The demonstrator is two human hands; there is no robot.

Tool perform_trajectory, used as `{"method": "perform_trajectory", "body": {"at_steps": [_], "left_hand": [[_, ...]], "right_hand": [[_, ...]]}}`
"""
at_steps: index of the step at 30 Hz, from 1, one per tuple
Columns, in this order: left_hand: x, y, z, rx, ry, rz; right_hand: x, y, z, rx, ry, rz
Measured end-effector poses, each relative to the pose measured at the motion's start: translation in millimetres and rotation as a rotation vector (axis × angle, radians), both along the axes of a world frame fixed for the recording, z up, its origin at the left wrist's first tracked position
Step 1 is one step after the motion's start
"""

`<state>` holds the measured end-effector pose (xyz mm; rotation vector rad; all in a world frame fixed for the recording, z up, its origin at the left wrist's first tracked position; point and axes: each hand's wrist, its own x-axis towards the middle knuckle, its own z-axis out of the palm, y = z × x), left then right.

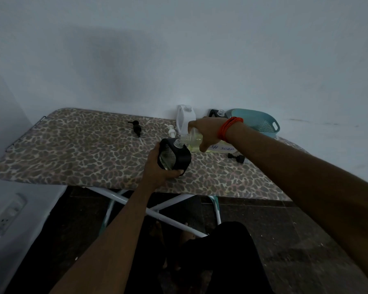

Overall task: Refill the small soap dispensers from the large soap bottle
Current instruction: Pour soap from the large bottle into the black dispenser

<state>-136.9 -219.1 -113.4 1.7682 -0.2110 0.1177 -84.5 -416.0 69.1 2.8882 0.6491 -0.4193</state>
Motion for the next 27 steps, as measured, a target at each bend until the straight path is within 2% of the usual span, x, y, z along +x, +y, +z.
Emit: {"method": "perform_trajectory", "body": {"at_steps": [27], "left_hand": [[3.3,-0.5,-3.9,0.007,0.017,0.028]], "right_hand": [[-2.5,0.8,1.2,0.001,-0.001,-0.005]]}}
